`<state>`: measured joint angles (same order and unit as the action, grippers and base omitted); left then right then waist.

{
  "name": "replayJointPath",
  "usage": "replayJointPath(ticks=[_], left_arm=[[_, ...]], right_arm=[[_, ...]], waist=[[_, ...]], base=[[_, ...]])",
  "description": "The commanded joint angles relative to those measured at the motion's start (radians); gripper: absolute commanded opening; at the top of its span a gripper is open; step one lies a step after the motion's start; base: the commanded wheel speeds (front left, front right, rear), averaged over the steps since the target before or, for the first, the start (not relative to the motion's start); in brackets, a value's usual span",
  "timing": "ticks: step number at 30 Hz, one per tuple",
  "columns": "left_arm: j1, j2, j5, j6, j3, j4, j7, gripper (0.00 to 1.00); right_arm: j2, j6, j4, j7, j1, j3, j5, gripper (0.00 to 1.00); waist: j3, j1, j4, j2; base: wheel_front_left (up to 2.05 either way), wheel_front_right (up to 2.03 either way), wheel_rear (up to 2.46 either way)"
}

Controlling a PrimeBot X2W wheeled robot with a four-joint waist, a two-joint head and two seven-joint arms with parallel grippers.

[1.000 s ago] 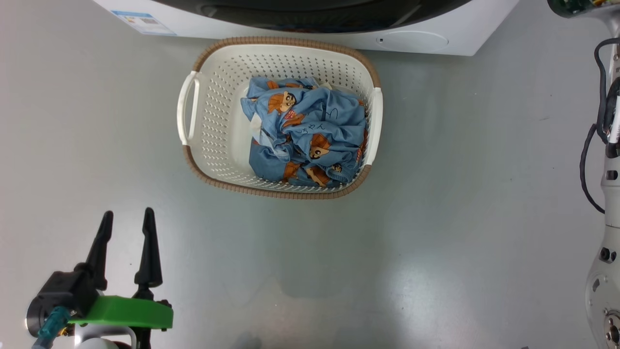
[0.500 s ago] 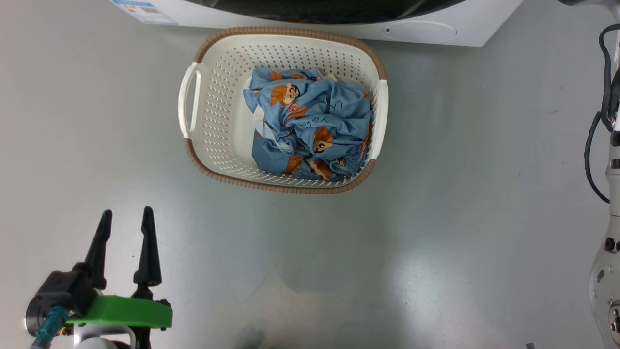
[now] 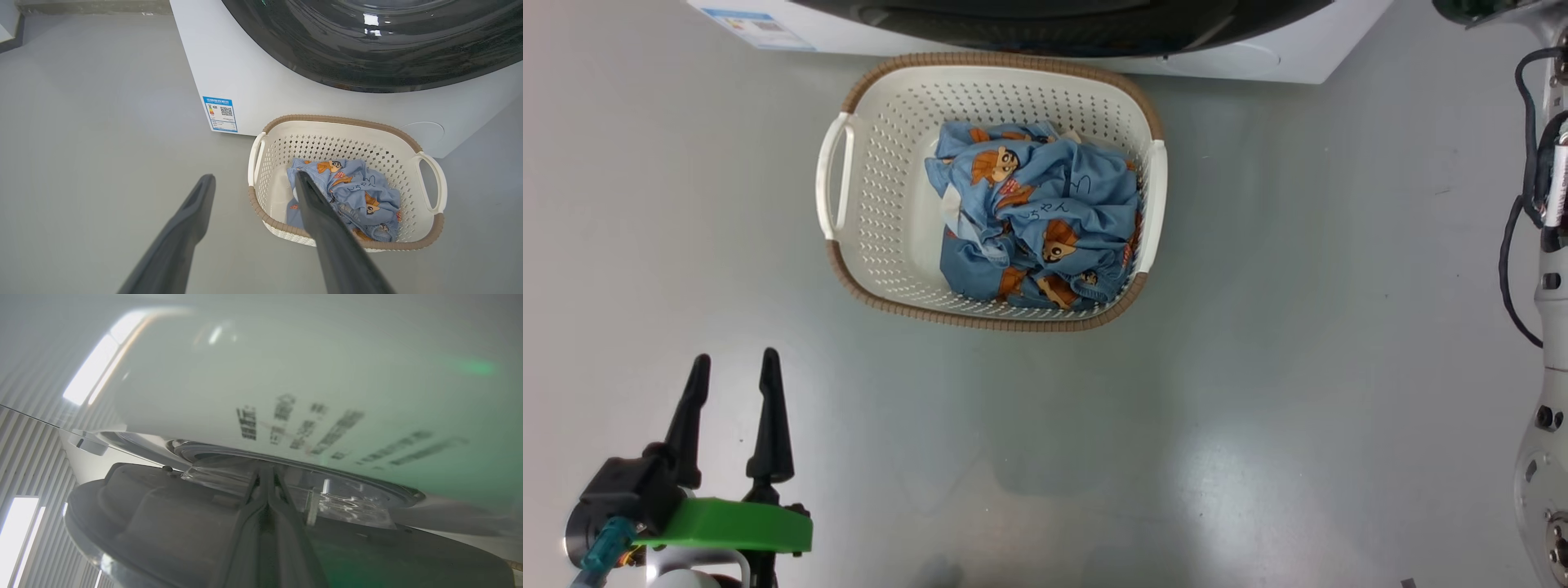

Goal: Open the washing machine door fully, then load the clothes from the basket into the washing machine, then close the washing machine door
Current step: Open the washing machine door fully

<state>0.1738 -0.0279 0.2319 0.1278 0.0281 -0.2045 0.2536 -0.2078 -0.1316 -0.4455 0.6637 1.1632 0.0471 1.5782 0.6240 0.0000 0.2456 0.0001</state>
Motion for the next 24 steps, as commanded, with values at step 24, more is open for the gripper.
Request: replayJointPath(ticks=[24], left_arm=[[-0.011,-0.022,0.015,0.003,0.033,0.011,0.008,1.00]], right_arm=[[0.089,0.001,0.083,0.143,-0.232,-0.138,-0.003,0.00]], waist=[[-0.114,0.0000,-0.049,-0.0001]], base=[[0.00,0.00,0.00]])
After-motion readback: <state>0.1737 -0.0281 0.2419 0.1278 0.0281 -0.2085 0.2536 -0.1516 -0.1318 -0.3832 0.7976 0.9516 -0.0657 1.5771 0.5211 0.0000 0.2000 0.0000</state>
